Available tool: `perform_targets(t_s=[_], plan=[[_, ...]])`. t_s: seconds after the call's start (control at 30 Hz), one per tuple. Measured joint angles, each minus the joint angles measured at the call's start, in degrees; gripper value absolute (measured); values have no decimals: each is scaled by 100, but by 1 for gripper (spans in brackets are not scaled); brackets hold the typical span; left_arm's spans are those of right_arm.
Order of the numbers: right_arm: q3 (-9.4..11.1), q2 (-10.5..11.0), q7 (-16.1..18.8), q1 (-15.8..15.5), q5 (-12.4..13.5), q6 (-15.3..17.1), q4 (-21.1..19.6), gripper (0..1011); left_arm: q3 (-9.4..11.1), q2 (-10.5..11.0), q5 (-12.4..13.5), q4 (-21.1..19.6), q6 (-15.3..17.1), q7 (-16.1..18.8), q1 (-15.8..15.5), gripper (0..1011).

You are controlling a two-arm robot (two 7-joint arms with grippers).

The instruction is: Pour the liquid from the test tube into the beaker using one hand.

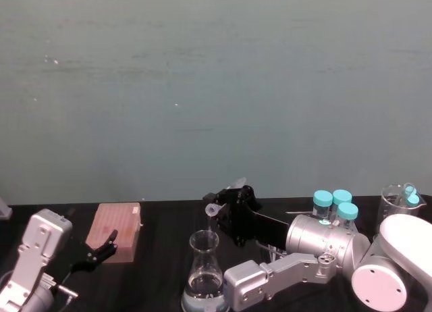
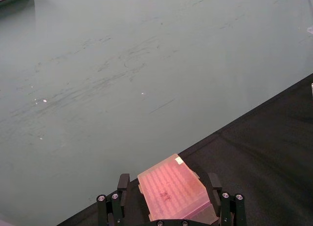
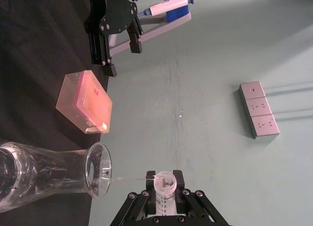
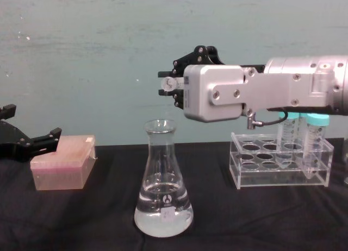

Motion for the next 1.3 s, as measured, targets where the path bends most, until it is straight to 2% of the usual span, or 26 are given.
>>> perform_targets(t_s=[0.73,1.3], plan=[[-131,-23,-101,96,-193,23,55,205,0,0,0,0,0,0,0,1000],[-206,41,-205,129,-372,52,31,205,0,0,0,0,0,0,0,1000]])
